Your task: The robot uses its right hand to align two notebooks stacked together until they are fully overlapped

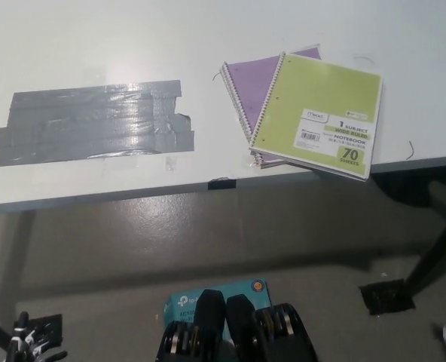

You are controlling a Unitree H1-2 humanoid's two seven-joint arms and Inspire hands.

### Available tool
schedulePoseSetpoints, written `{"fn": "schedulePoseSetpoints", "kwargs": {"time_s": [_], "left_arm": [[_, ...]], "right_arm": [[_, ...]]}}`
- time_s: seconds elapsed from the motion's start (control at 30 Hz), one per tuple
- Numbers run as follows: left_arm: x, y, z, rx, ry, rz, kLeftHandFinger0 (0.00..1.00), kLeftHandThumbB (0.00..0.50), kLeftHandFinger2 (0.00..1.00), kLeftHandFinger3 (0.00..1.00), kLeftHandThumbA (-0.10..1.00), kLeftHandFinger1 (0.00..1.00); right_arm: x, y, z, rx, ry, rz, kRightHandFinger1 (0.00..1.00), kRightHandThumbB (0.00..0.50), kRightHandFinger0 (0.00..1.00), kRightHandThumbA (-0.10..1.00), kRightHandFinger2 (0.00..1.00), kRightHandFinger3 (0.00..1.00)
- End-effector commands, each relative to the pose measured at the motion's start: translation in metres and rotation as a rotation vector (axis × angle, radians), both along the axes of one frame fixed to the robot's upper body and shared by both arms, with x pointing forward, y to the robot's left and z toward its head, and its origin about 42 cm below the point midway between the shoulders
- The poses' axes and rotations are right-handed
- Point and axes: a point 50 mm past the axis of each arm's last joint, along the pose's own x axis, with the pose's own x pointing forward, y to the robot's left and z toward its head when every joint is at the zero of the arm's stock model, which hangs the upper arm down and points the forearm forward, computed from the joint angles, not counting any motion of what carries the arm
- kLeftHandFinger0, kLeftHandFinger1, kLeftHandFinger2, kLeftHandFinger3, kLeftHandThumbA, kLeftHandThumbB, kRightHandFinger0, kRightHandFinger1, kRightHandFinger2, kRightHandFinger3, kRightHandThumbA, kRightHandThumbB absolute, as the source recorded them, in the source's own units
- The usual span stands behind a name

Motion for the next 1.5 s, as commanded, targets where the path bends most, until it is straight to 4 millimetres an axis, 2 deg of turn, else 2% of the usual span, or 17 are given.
{"fn": "schedulePoseSetpoints", "kwargs": {"time_s": [0.0,0.03,0.07,0.13,0.17,0.27,0.33,0.4,0.47,0.5,0.57,0.67,0.77,0.83,0.9,1.2,1.47], "left_arm": [[0.001,0.003,0.011,-0.007,-0.022,-0.032,0.69,0.497,0.84,1.00,1.00,0.78],[0.002,0.002,0.012,-0.008,-0.023,-0.034,0.68,0.500,0.83,1.00,1.00,0.78],[0.003,0.002,0.011,-0.001,-0.022,-0.036,0.66,0.500,0.81,1.00,1.00,0.76],[0.002,0.002,0.011,0.018,-0.020,-0.039,0.66,0.500,0.81,1.00,1.00,0.76],[0.001,0.003,0.012,0.022,-0.022,-0.044,0.66,0.500,0.80,1.00,1.00,0.76],[0.005,0.003,0.013,0.030,-0.024,-0.046,0.66,0.500,0.80,1.00,1.00,0.76],[0.005,0.002,0.013,0.036,-0.022,-0.045,0.64,0.465,0.78,1.00,1.00,0.74],[0.002,0.001,0.013,0.035,-0.018,-0.046,0.64,0.453,0.78,1.00,1.00,0.74],[0.002,0.001,0.013,0.040,-0.016,-0.058,0.65,0.456,0.79,1.00,1.00,0.75],[0.003,-0.001,0.013,0.041,-0.021,-0.061,0.65,0.495,0.79,1.00,1.00,0.75],[0.005,-0.003,0.014,0.030,-0.028,-0.052,0.65,0.486,0.79,1.00,1.00,0.75],[0.007,-0.003,0.015,0.042,-0.028,-0.055,0.64,0.460,0.79,1.00,1.00,0.75],[0.009,-0.005,0.013,0.047,-0.022,-0.073,0.66,0.454,0.80,1.00,1.00,0.75],[0.009,-0.007,0.012,0.052,-0.024,-0.088,0.67,0.452,0.81,1.00,1.00,0.75],[0.009,-0.008,0.012,0.054,-0.025,-0.091,0.68,0.498,0.80,1.00,1.00,0.76],[0.010,-0.009,0.010,0.072,-0.025,-0.129,0.69,0.499,0.81,1.00,1.00,0.77],[0.010,-0.008,0.008,0.074,-0.017,-0.141,0.74,0.500,0.84,1.00,1.00,0.80]], "right_arm": [[0.033,0.006,0.084,-0.185,-0.245,-0.062,1.00,0.500,1.00,1.00,1.00,1.00],[0.038,0.009,0.097,-0.202,-0.291,-0.060,1.00,0.500,1.00,1.00,1.00,1.00],[0.055,0.024,0.136,-0.207,-0.417,-0.057,1.00,0.500,1.00,1.00,1.00,1.00],[0.068,0.046,0.180,-0.182,-0.544,-0.053,1.00,0.500,1.00,1.00,1.00,1.00],[0.080,0.065,0.212,-0.186,-0.636,-0.049,1.00,0.500,1.00,1.00,1.00,1.00],[0.091,0.081,0.237,-0.173,-0.675,-0.049,1.00,0.500,1.00,1.00,1.00,1.00],[0.106,0.100,0.252,-0.178,-0.695,-0.058,1.00,0.490,1.00,1.00,1.00,1.00],[0.118,0.111,0.254,-0.160,-0.686,-0.060,1.00,0.498,1.00,1.00,1.00,1.00],[0.127,0.124,0.259,-0.139,-0.659,-0.037,1.00,0.479,1.00,1.00,1.00,1.00],[0.137,0.134,0.263,-0.127,-0.634,-0.019,1.00,0.461,1.00,1.00,1.00,1.00],[0.148,0.143,0.265,-0.133,-0.608,-0.023,1.00,0.449,1.00,1.00,1.00,1.00],[0.167,0.150,0.257,-0.129,-0.567,-0.041,1.00,0.393,1.00,1.00,1.00,1.00],[0.200,0.154,0.236,-0.170,-0.492,-0.094,1.00,0.353,1.00,1.00,1.00,1.00],[0.206,0.155,0.230,-0.176,-0.474,-0.103,1.00,0.340,1.00,1.00,1.00,1.00],[0.213,0.159,0.223,-0.180,-0.459,-0.116,1.00,0.344,1.00,1.00,1.00,1.00],[0.239,0.184,0.200,-0.158,-0.388,-0.156,1.00,0.304,1.00,1.00,1.00,1.00],[0.243,0.206,0.190,-0.148,-0.382,-0.149,1.00,0.288,1.00,1.00,1.00,1.00]]}}
